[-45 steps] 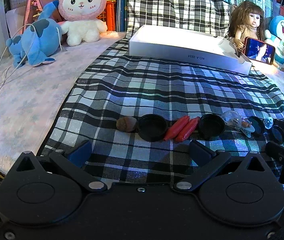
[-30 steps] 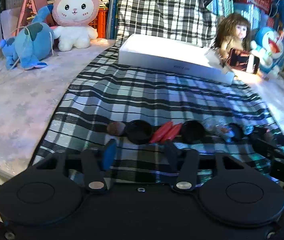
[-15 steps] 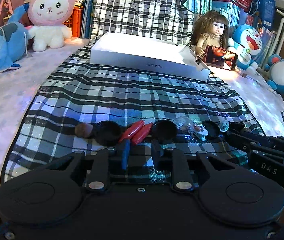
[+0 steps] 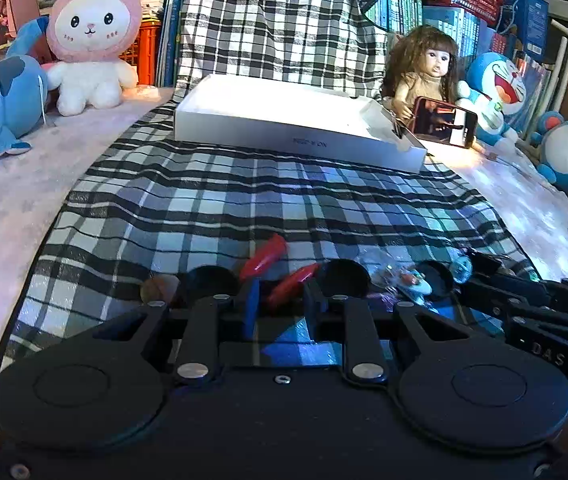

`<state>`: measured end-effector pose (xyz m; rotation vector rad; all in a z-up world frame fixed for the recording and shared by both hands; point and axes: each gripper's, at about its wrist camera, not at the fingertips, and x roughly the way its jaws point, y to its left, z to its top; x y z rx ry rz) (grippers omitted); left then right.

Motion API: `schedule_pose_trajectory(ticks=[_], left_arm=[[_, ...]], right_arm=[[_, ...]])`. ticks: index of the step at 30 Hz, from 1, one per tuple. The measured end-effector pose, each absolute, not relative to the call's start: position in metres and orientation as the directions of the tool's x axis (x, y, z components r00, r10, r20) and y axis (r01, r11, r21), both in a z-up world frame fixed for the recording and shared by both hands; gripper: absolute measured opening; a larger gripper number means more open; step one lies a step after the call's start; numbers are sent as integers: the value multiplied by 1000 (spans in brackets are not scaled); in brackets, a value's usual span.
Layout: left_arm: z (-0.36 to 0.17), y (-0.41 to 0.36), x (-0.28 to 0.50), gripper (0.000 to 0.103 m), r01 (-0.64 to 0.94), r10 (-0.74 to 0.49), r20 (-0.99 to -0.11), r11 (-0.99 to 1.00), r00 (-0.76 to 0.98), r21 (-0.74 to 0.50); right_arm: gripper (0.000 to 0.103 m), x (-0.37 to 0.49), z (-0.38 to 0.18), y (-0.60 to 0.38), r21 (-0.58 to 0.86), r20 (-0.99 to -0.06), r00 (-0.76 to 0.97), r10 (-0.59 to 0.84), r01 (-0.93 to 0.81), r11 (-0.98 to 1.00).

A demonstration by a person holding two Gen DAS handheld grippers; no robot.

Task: Organize rigid objects
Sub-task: 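Grasp the red stick with the left tool while the right tool grasps a black round lid, then lift both held items and carry them toward the white box tray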

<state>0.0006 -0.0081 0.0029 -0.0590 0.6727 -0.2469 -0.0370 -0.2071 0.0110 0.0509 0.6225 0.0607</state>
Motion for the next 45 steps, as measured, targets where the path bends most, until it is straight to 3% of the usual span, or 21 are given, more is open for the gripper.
schedule_pose_trajectory(ticks=[8, 12, 25, 33, 38, 45], left_arm=[[3, 3, -1, 22, 227, -261, -606, 965, 751, -133], [3, 7, -5, 10, 256, -300, -613, 953, 731, -162], [8, 2, -22, 10, 290, -298, -620, 950, 726, -117], [9, 1, -9, 17, 276, -311, -580, 949, 753, -151], [1, -5, -1, 10, 267, -304, -593, 952, 745, -151], [4, 2, -20, 10, 315, -336, -619, 938, 710, -147]], right_arm=[[37, -39, 11, -207, 60, -575, 814, 78, -54, 997], [37, -42, 11, -204, 64, -568, 816, 104, -81, 995], [37, -44, 11, -197, 63, -558, 821, 120, -102, 993], [37, -44, 11, -198, 58, -559, 821, 117, -102, 993], [37, -44, 11, -198, 54, -557, 822, 115, -102, 993], [37, -44, 10, -198, 55, -556, 823, 115, -101, 993]])
